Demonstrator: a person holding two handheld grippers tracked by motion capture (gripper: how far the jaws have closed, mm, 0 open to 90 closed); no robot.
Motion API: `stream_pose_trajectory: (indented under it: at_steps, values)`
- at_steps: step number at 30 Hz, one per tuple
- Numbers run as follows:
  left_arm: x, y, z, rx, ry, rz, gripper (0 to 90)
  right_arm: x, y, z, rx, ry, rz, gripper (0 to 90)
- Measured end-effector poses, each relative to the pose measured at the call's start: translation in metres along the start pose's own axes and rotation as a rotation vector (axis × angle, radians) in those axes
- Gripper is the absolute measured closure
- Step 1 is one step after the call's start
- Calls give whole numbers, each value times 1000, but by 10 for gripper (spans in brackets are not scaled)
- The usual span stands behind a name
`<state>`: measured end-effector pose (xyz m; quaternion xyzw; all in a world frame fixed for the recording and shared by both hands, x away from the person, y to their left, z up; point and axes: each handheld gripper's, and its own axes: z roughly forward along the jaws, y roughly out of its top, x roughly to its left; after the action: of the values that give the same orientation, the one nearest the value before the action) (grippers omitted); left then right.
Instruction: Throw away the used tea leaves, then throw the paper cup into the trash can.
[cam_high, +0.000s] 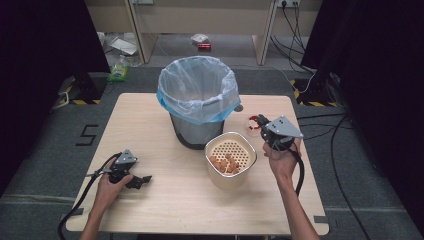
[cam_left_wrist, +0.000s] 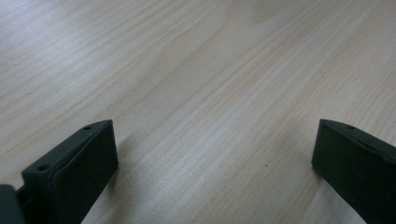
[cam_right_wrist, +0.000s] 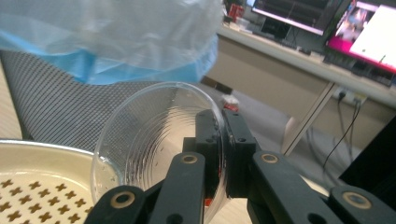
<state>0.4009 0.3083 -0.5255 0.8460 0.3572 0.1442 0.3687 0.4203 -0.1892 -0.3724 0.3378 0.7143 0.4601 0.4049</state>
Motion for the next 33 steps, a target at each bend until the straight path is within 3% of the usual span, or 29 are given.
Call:
stream_pose_trajectory:
  at_steps: [1,3,6,14,24,33]
  values:
    - [0,0,0,0,0,0,0,-7,1,1,9,4,28,866]
    - [0,0,0,0,0,0,0,-9,2,2,10,7,31,866]
    - [0,0,0,0,0,0,0,-18,5,2,27,34,92,867]
    - [0,0,0,1,0,0,0,-30,12,1,36,63,158,866]
    - [0,0,0,0,0,0,0,-43,25,5,38,66,200,865]
    - [0,0,0,1,0,-1,0,-52,58,9,-14,66,217,865]
